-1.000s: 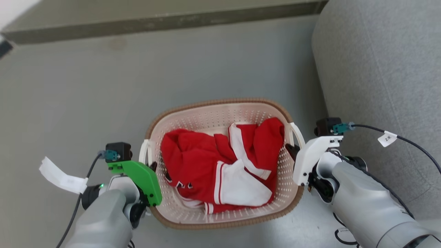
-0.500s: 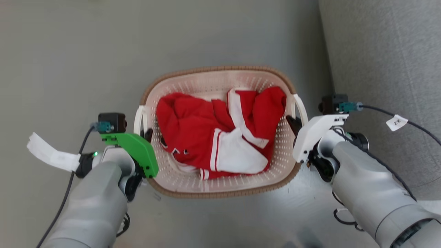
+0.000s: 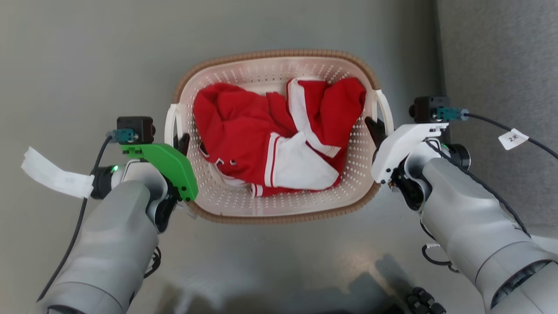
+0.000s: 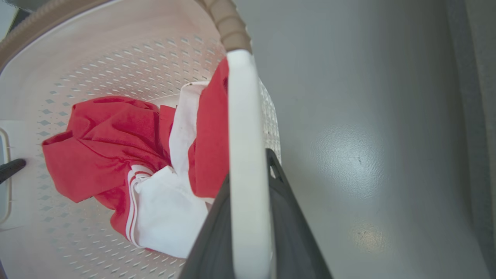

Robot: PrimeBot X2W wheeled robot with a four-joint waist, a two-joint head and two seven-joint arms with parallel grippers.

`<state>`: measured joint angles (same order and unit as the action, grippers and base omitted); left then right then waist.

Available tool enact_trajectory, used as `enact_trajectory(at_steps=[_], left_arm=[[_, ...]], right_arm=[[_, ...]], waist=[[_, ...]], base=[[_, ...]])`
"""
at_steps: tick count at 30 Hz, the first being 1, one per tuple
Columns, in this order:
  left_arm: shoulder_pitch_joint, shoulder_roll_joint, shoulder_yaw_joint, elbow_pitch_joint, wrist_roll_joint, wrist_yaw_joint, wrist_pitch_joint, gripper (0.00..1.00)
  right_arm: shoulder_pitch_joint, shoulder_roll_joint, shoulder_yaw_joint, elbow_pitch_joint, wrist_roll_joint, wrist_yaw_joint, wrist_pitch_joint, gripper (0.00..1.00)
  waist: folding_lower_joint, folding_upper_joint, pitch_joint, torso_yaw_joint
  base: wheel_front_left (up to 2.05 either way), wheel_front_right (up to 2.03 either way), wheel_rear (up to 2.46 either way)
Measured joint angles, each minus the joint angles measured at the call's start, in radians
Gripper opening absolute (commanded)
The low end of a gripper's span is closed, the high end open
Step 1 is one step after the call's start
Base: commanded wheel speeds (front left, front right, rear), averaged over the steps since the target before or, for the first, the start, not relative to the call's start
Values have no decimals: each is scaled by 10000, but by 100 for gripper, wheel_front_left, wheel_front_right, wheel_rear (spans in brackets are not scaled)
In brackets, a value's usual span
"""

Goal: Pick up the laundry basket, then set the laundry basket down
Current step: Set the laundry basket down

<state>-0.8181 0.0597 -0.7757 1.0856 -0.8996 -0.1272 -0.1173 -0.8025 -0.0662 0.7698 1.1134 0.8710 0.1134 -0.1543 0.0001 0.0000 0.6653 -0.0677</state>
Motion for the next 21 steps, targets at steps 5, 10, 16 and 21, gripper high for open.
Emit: enact_trajectory(at_steps=[5,10,16,21], left_arm=[[-170,0,-33,-2,58,0,-194,0],[-222,-12,-90,-13,56,0,-263,0],[-300,-21,-153,-6,54,0,-376,0],[-525,-25,-153,-27,38,0,-525,0]], right_arm=[[-137,2,-8,44,2,0,-226,0],[-146,4,-79,138,17,2,-389,0],[-313,10,-86,263,31,4,-433,0],[-586,8,-52,263,31,4,-543,0]], waist=[[0,0,502,40],[0,0,925,88],[0,0,1341,163],[0,0,1629,191]], base=[[0,0,0],[0,0,0],[0,0,0],[0,0,0]])
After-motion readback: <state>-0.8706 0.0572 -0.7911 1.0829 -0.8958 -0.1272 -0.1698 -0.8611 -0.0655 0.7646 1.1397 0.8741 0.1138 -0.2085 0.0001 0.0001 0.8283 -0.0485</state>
